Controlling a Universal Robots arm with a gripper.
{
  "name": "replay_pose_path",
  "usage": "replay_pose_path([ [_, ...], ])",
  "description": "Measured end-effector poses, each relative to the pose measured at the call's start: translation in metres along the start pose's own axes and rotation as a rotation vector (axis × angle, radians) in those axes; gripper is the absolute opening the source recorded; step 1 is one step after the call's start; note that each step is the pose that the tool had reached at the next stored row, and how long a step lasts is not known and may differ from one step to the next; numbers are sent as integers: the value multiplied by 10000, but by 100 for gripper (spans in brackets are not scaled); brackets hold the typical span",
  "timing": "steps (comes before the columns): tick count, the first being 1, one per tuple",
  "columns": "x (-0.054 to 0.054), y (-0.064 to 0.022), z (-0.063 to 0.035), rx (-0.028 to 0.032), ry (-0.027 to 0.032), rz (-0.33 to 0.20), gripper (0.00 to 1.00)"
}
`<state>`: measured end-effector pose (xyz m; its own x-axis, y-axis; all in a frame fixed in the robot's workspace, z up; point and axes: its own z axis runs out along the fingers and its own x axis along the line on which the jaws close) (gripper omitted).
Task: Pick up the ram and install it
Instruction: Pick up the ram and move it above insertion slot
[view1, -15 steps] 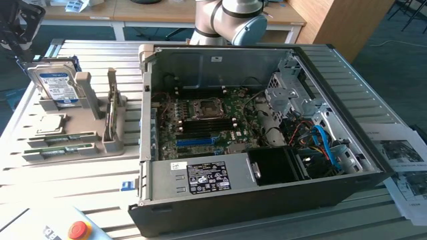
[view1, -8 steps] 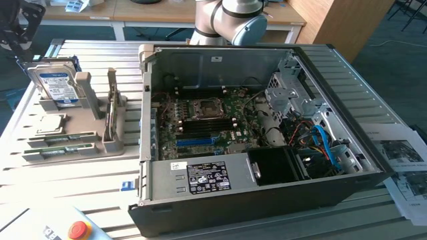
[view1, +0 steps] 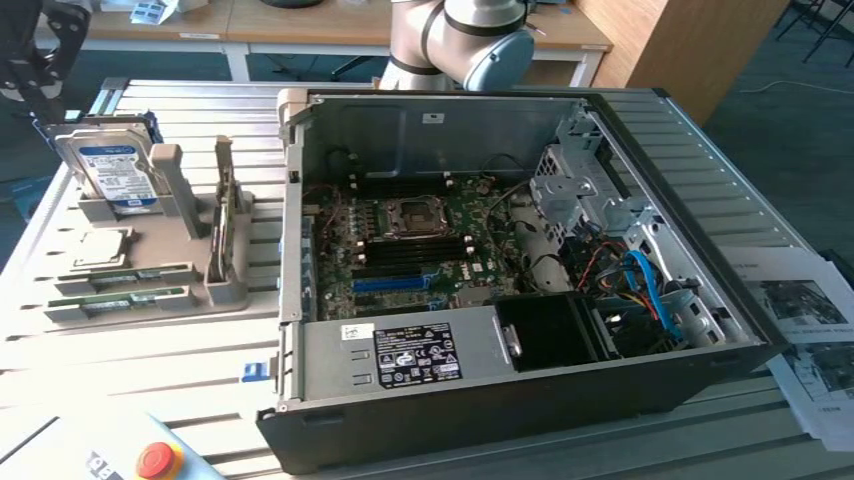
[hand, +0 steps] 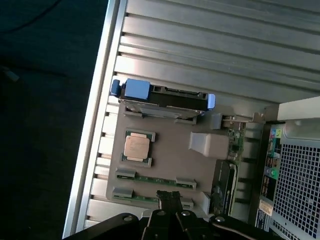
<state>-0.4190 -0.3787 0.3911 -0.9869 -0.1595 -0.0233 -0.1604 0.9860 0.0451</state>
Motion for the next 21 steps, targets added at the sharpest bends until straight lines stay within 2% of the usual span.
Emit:
replay_pose_path([
  [21, 0, 0, 9, -81, 156, -3454, 10],
])
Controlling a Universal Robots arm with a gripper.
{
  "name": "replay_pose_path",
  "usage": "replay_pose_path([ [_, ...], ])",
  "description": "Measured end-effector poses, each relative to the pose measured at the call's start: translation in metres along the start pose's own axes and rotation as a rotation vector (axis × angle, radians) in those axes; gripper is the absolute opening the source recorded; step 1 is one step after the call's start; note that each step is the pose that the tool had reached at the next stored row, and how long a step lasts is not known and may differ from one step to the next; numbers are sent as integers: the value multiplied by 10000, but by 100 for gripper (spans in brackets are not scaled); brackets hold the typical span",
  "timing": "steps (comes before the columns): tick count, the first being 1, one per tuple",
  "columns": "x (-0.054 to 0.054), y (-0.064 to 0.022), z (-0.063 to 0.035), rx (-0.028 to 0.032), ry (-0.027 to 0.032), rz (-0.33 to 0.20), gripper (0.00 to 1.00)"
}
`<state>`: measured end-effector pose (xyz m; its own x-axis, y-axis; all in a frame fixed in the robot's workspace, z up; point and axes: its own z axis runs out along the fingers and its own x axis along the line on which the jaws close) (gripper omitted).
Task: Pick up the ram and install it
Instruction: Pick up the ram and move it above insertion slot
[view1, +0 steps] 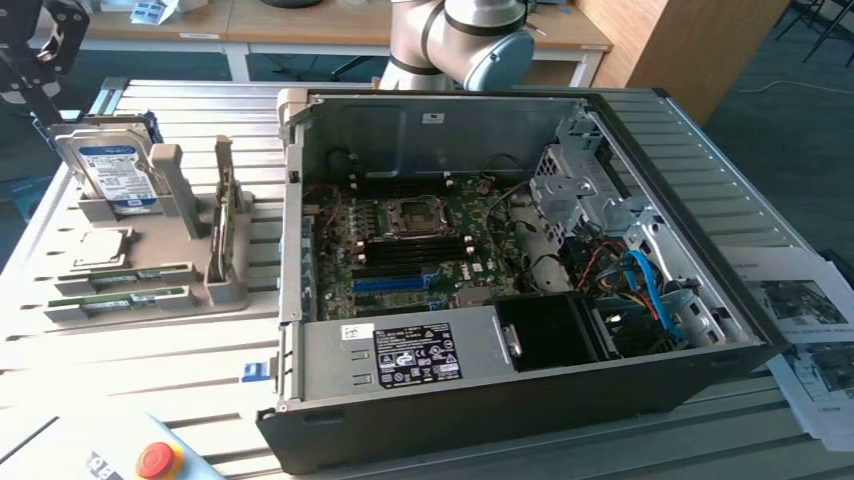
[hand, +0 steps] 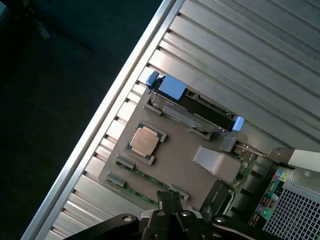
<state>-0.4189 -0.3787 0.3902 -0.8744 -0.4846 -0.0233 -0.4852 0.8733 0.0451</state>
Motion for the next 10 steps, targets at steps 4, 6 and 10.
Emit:
replay_pose_path([
  [4, 0, 0, 2, -18, 34, -721, 10],
  [6, 0, 0, 2, -27, 51, -1076, 10],
  [10, 0, 0, 3, -43, 83, -1795, 10],
])
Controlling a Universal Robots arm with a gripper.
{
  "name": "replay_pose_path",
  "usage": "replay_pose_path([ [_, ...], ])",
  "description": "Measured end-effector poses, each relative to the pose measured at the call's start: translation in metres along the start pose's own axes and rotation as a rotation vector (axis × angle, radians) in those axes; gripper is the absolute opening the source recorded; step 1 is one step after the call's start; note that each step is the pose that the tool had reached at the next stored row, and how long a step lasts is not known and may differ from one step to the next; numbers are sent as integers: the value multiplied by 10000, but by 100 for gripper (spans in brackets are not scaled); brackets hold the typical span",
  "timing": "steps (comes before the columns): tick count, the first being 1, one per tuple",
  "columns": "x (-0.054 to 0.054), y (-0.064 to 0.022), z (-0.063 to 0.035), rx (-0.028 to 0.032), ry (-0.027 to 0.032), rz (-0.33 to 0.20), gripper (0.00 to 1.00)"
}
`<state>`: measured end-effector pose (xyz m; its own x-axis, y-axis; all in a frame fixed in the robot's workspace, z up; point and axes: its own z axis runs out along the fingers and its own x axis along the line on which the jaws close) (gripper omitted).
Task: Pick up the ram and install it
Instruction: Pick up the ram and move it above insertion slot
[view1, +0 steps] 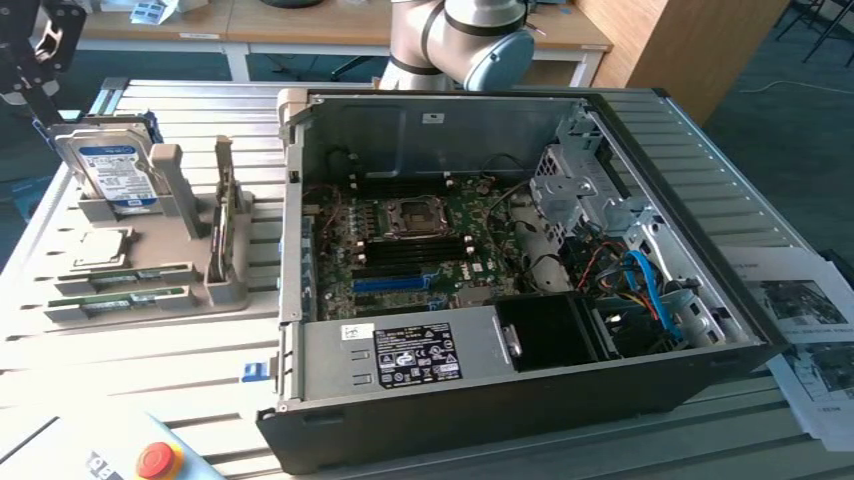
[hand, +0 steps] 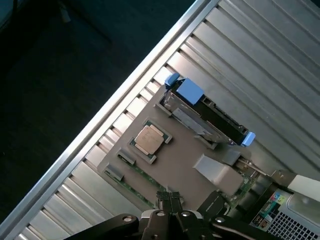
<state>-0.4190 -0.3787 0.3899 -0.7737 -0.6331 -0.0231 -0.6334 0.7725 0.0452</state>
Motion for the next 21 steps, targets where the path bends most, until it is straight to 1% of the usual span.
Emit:
replay_pose_path([
  [21, 0, -1, 5, -85, 165, -3633, 10],
])
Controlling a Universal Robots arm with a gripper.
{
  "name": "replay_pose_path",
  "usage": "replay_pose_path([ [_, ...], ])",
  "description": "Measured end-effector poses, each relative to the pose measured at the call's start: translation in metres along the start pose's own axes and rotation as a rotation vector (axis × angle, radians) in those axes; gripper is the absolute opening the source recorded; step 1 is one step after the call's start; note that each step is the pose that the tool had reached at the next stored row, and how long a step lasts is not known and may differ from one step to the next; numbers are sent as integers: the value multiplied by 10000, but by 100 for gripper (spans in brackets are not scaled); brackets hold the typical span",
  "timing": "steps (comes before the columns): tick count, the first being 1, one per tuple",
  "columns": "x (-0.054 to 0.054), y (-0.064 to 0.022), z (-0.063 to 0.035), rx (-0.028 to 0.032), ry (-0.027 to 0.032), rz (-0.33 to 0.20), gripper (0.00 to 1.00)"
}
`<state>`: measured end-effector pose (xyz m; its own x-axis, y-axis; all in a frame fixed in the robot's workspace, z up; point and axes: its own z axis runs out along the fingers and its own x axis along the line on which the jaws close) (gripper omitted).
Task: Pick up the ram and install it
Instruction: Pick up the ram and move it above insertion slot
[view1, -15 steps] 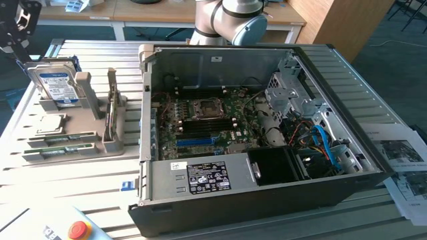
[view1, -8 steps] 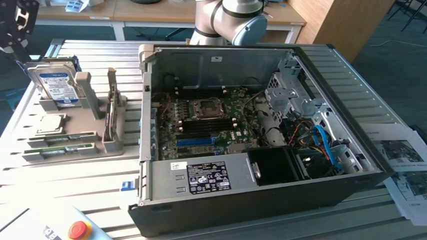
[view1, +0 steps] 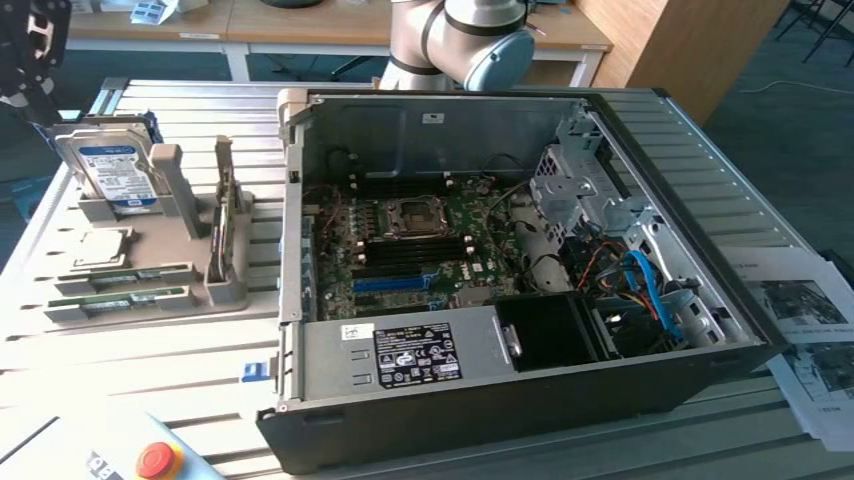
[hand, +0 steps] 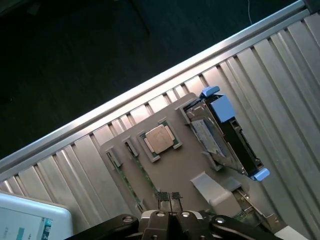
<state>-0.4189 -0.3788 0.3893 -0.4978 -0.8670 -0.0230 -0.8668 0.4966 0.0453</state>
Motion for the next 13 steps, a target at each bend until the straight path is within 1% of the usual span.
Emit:
replay_pose_path([
  [13, 0, 0, 3, -55, 96, -2008, 10],
])
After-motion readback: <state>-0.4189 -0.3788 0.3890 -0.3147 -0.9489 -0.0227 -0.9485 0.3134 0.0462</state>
